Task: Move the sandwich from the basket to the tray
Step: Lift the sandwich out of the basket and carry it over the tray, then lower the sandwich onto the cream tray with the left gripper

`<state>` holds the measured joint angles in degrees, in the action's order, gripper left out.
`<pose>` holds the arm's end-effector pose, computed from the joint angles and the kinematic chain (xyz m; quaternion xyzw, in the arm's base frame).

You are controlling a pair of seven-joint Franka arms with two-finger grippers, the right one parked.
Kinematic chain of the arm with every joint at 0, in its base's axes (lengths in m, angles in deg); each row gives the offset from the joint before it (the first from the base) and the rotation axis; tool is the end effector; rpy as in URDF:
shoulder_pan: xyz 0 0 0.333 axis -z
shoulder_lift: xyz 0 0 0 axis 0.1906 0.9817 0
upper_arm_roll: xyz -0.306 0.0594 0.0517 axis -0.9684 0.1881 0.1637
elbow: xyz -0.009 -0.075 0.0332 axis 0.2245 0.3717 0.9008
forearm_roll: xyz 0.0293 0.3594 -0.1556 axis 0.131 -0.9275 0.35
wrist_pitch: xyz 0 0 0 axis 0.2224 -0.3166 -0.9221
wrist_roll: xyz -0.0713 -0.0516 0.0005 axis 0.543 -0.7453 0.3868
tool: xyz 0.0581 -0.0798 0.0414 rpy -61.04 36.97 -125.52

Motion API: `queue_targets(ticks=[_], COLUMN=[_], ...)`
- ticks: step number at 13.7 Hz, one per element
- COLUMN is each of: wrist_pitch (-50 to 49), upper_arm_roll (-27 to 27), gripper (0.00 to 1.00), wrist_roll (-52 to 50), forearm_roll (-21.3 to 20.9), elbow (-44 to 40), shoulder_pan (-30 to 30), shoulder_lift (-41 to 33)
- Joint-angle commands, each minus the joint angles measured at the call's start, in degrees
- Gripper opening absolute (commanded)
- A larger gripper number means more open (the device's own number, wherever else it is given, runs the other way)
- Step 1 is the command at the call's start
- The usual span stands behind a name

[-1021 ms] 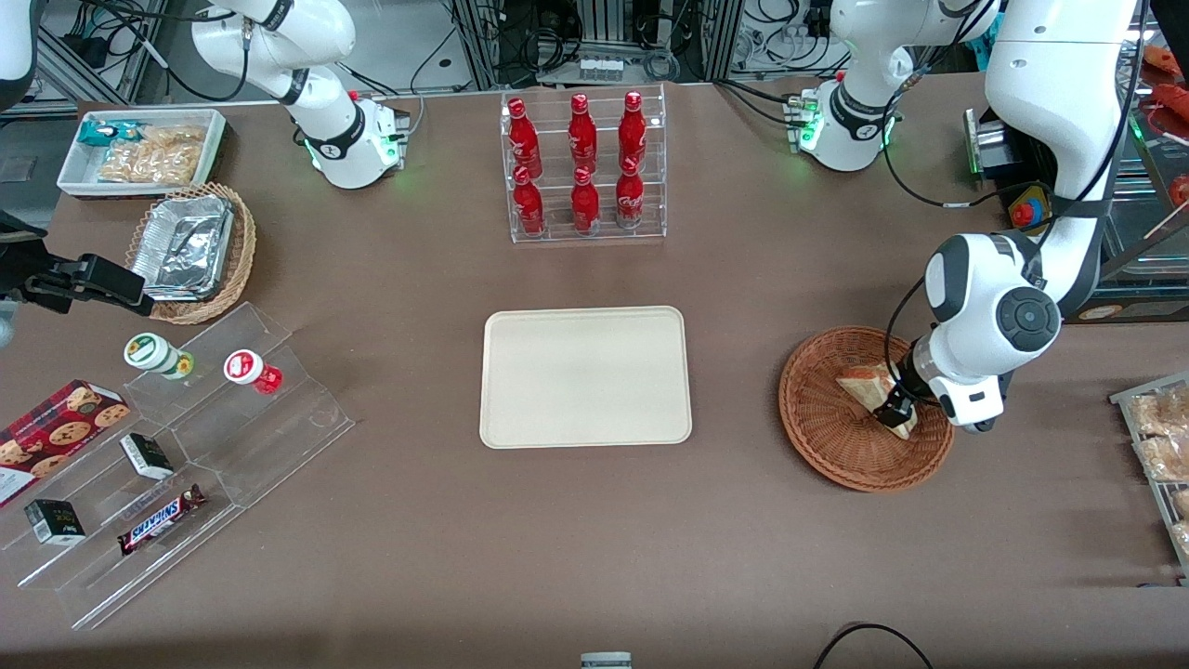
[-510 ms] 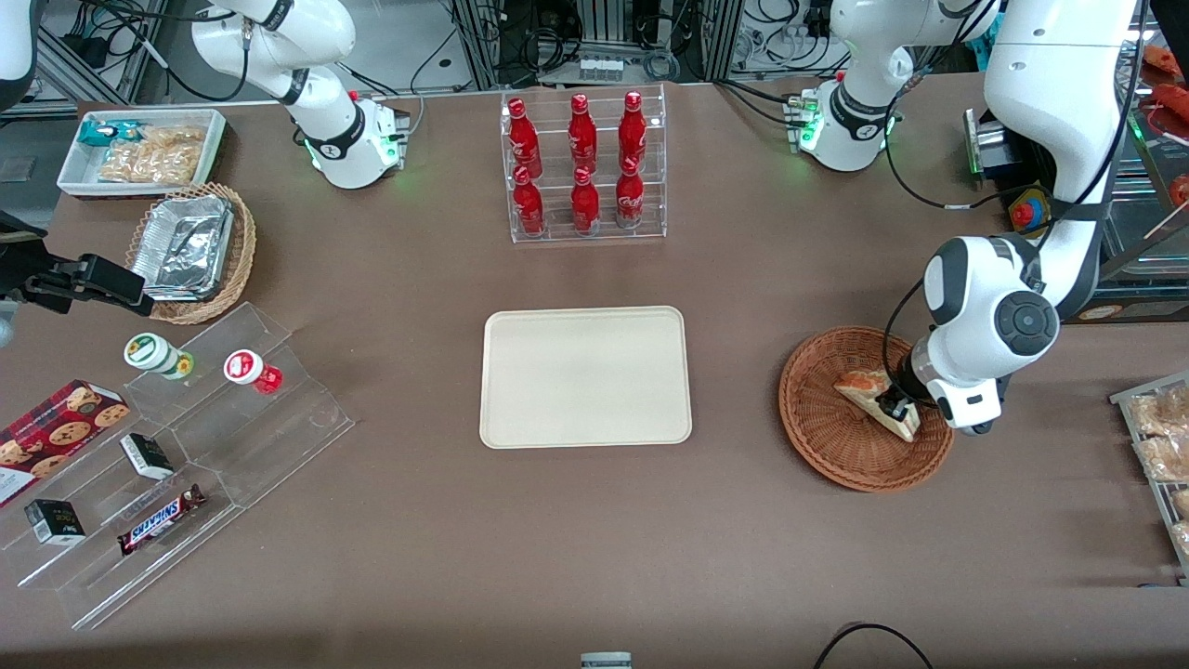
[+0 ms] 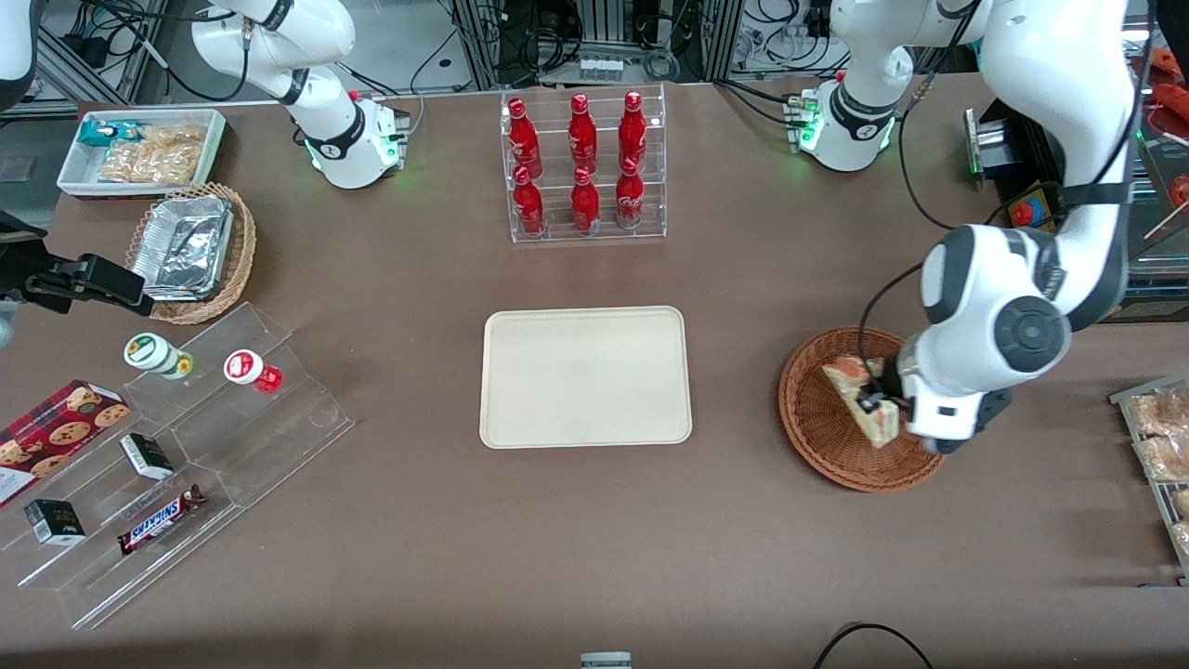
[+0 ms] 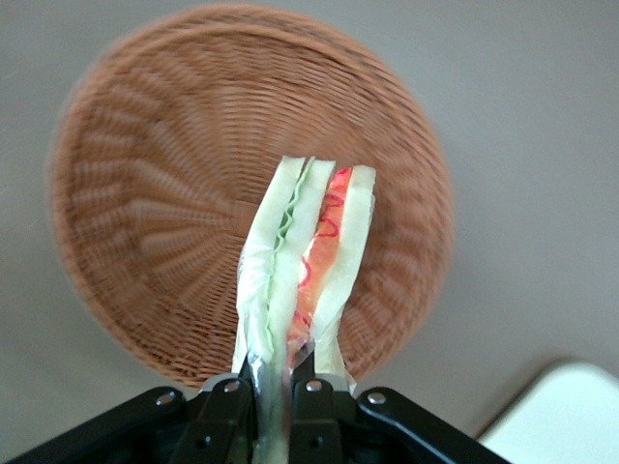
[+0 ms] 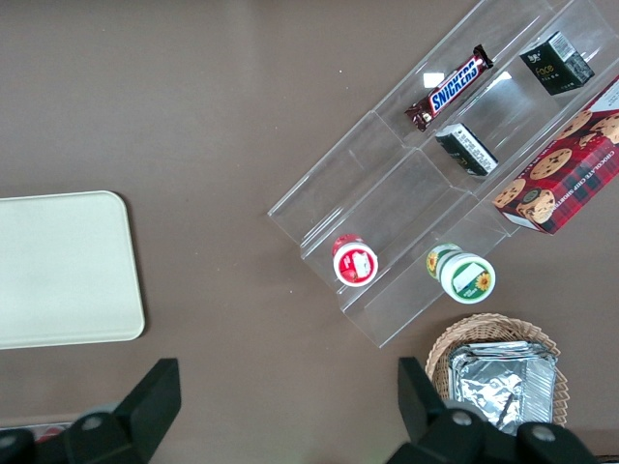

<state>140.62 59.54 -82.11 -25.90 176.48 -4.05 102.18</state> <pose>0.6188 -0.1413 0.3451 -0.9678 -0.2418 0.0688 0.0107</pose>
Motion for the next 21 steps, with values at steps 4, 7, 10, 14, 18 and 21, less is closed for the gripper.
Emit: queue_targets(ticks=[4, 7, 10, 14, 18, 21], wrist_pitch=[-8.77, -5.71, 1.67, 2.92, 3.01, 3.09], upper_arm_roll=[-8.17, -8.27, -8.27, -8.01, -7.65, -7.65], gripper=[0.05, 0.05, 0.05, 0.04, 0.04, 0.06], wrist_roll=[4.37, 2.27, -1.67, -5.91, -8.28, -10.83], forearm_roll=[0.11, 0.2, 0.03, -0.5, -2.25, -3.58], elbow=[-18.86, -19.74, -19.83, -23.87, -26.95, -27.3], shoulder_pan=[5.96, 12.29, 18.44, 24.6, 27.34, 27.6], shoulder_lift=[13.45, 16.18, 19.25, 23.21, 26.2, 26.91])
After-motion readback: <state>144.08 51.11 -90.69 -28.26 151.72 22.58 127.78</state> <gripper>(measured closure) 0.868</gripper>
